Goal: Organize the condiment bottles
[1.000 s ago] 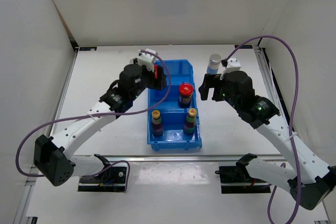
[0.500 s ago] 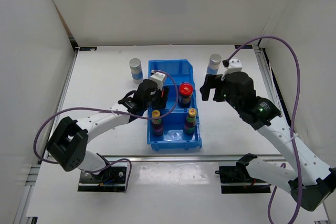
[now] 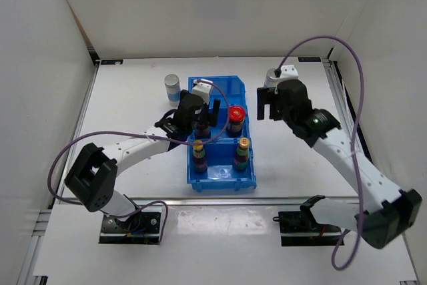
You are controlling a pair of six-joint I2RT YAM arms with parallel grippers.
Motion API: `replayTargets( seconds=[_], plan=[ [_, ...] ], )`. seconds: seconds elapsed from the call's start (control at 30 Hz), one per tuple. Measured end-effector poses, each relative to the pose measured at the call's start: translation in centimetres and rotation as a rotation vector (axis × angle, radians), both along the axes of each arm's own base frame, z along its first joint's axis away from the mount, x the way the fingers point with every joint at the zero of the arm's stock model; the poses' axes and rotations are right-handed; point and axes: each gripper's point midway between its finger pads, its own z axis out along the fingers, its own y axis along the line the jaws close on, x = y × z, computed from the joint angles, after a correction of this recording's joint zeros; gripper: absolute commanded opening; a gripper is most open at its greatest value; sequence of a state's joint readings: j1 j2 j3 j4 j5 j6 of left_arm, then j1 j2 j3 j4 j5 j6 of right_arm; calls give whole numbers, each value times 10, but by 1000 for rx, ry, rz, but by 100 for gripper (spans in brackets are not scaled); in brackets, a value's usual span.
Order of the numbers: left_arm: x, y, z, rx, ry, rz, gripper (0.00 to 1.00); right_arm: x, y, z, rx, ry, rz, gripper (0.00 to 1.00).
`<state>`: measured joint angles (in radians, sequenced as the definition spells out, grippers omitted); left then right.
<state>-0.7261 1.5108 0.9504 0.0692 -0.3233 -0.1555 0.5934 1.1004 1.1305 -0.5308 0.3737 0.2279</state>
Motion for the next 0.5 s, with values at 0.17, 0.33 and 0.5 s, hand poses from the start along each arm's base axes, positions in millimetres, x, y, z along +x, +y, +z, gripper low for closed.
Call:
replayTargets(
  seconds=[0.17, 0.33, 0.5],
  plan=[
    [10, 2, 68, -13, -90, 24, 100, 53, -20, -17, -92, 51, -96, 100],
    [-4, 37, 150, -21, -243, 79, 100, 102, -53, -33, -69, 91, -175, 100],
    [-38, 115, 164, 26, -361, 222, 100, 154, -69, -25, 1, 70, -194, 100]
  ],
)
